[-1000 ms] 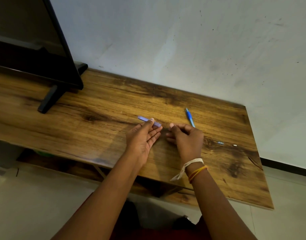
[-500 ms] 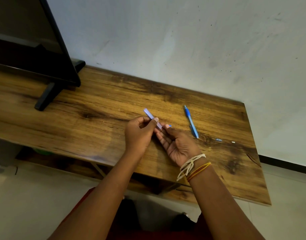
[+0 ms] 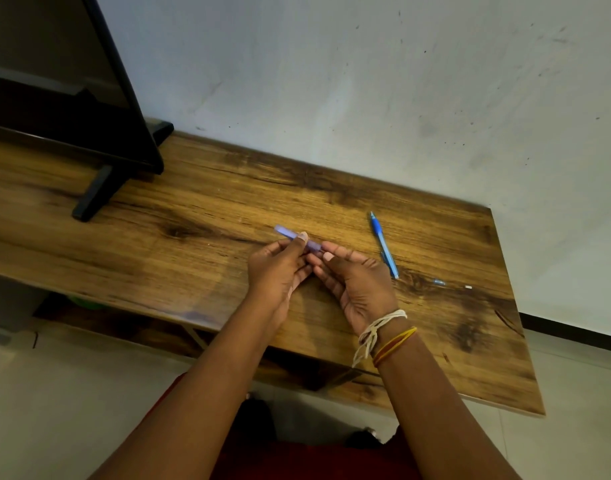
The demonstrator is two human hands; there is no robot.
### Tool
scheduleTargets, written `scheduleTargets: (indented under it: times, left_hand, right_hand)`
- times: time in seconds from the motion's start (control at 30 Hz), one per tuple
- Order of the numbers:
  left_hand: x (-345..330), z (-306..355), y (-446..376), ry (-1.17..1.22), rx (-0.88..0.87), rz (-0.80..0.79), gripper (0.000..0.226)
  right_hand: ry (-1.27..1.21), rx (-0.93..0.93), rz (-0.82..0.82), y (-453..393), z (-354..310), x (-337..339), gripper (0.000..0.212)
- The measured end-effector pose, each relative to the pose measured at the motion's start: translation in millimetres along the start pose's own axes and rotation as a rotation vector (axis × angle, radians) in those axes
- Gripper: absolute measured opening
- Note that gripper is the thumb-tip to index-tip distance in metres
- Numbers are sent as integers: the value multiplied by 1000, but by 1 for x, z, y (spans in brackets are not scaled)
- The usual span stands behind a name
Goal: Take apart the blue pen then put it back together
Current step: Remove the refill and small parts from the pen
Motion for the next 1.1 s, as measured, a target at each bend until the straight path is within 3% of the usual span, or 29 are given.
scheduleTargets:
  times: [0.53,0.83,1.1]
  left_hand:
    - [-2,-1,1,39,37,-28,7]
    - [-12,-8,2,144,133,-139,7]
    - [-15,-9,2,220,177,-172,10]
  right_hand:
    - [71,194,75,1,-15,5,12]
    - [251,527,204,12,-40,9,12]
    - [301,641,224,17,-47,6,15]
Point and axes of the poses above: each hand's wrist, its own y-axis away from the middle knuckle, its own x-axis out of the back of the hand, z = x × y, the point moved 9 cm from there along -y, towards the middle knuckle, and after that the axes turned 11 degrees about z, right-handed, at the moved point
